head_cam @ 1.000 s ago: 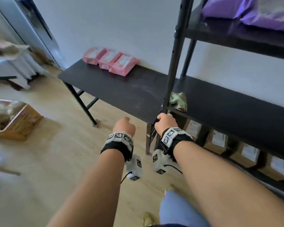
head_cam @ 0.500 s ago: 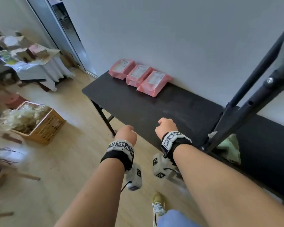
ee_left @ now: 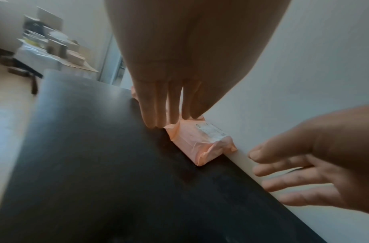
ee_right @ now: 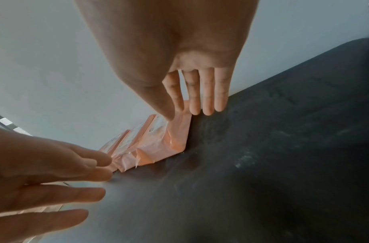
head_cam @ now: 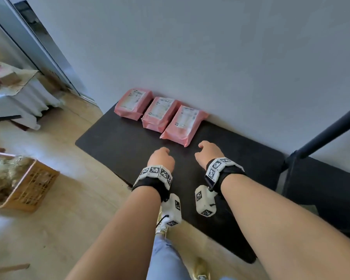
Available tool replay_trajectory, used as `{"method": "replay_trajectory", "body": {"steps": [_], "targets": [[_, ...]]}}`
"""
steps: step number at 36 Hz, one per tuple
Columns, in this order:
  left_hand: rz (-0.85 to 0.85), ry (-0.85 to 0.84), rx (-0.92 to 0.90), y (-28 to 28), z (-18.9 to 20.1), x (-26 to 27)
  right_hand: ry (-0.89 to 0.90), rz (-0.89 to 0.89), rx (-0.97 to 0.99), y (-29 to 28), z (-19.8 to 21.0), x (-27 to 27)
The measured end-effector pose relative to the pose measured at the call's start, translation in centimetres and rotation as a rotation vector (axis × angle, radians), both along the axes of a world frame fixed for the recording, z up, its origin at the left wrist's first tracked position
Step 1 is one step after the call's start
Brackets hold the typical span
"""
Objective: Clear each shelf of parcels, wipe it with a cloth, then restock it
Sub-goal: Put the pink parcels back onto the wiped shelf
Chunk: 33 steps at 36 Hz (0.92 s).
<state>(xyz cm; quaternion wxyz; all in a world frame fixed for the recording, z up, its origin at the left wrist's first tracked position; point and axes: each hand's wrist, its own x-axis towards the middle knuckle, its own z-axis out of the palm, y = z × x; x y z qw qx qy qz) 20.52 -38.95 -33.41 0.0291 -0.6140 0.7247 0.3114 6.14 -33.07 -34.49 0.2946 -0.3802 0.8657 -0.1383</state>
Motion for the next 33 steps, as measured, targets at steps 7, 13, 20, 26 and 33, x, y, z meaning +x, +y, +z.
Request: {"method": "replay_trajectory", "body": {"steps": [7,13,20,26,33], "targets": [[-0.175,-0.042,0.004,-9.0,-0.8,-3.6,-0.006,-0.120,0.053,-6.2,-0.4,-2.2],[-0.296,-0.067,0.103,-14.7,-1.5,-6.1,-0.072,-0.174,0.098,-10.0,-1.2,-2.8],[-0.459,-0.145,0.097,-17.1,-2.6,-7.7,-0.198,-0.288,0.108,-12.4,-2.3,-2.3],[-0.488,-0.156,0.136,-17.8,-3.8,-8.1,-0.249,-0.380,0.075,-12.1,-3.2,-1.7],[-0.515,-0.139,0.128,-16.9,-4.1,-8.5,-0.245,-0.470,0.020,-9.3,-3.6,-0.9]]}}
